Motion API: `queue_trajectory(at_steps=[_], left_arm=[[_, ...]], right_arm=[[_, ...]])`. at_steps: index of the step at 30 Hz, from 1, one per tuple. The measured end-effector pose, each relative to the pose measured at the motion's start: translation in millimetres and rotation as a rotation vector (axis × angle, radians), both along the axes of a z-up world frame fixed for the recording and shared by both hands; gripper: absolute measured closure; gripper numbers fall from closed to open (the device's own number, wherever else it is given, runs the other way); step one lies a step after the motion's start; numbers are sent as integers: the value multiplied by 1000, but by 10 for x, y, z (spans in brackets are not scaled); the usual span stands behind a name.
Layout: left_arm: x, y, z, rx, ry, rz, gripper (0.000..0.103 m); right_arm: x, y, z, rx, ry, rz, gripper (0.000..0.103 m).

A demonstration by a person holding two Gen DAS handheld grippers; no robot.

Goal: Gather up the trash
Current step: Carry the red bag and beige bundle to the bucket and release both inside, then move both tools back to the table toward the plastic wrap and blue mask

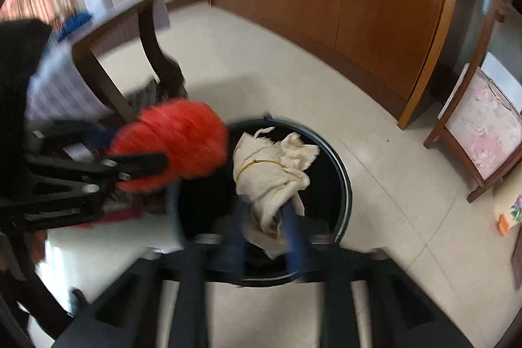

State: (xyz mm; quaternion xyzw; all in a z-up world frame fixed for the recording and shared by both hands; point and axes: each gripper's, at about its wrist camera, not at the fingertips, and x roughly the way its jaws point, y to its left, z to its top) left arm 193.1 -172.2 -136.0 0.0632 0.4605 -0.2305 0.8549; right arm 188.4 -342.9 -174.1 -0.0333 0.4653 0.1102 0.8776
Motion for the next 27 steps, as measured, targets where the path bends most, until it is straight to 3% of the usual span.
queue_trajectory(at_steps=[1, 3, 4, 5, 12, 27], left_arm=[[-3, 46, -18, -4, -6, 17, 19], [-25, 122, -36, 13, -11, 54, 12], [-39, 158, -41, 17, -13, 66, 3], [-65, 200, -41, 14, -19, 76, 1], [-222, 375, 16, 35, -50, 109, 0], [-497, 842, 483, 14, -169, 233, 0]], right_arm=[[31, -36, -60, -4, 9, -12, 18], [75, -137, -158, -25, 27, -64, 18], [85, -169, -172, -24, 34, -81, 11], [90, -190, -186, -32, 39, -100, 0], [-10, -136, -35, -48, -11, -123, 0], [-329, 341, 602, -13, -140, -82, 0]])
